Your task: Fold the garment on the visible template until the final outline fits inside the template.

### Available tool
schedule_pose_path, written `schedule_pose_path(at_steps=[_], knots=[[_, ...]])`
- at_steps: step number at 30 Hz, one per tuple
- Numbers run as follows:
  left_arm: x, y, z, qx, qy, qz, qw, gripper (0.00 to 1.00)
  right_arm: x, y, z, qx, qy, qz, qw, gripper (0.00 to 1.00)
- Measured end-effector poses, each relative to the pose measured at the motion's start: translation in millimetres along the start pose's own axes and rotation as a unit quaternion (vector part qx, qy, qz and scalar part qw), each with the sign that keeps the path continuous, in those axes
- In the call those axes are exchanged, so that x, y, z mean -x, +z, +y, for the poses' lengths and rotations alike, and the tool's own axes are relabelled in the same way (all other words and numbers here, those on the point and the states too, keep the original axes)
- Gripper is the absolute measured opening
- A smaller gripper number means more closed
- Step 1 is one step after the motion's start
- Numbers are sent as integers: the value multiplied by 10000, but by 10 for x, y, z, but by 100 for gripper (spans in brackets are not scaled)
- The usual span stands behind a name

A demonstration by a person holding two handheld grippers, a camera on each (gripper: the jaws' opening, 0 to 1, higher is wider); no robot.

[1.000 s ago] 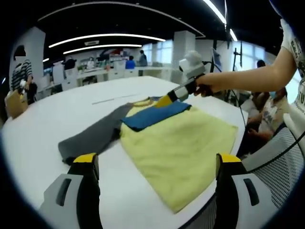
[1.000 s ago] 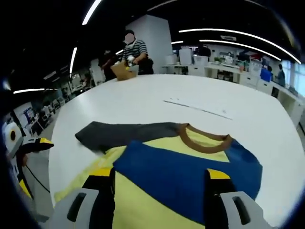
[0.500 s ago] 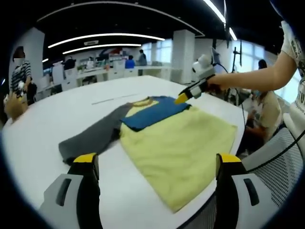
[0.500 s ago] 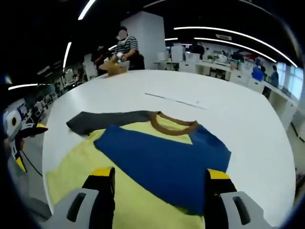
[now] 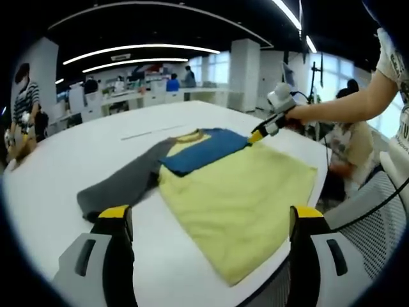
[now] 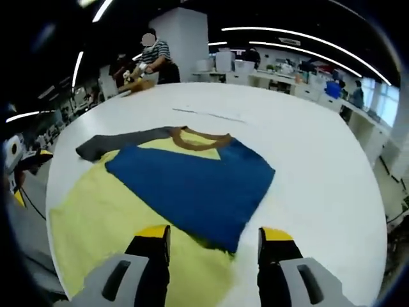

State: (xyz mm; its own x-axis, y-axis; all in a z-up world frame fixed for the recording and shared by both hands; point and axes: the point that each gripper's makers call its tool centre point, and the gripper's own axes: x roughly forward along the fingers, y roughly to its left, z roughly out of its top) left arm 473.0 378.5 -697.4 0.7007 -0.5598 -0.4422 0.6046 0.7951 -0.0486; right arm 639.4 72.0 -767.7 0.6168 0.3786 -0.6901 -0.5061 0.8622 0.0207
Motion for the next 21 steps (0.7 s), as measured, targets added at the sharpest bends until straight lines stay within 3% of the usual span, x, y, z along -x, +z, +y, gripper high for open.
schedule_pose_path(at_steps=[6,15,21], knots=[[10,-32,6,27,22,40,10000,99,29,-85,-78,15,-158,15,9999,23],[13,-30,-11,14,21,56,10000,99,-79,-174,-162,-153,-270,46,9995,11],[34,-33,2,-11,78,77,9999,99,-62,-218,-182,128,-380,153,9991,0]])
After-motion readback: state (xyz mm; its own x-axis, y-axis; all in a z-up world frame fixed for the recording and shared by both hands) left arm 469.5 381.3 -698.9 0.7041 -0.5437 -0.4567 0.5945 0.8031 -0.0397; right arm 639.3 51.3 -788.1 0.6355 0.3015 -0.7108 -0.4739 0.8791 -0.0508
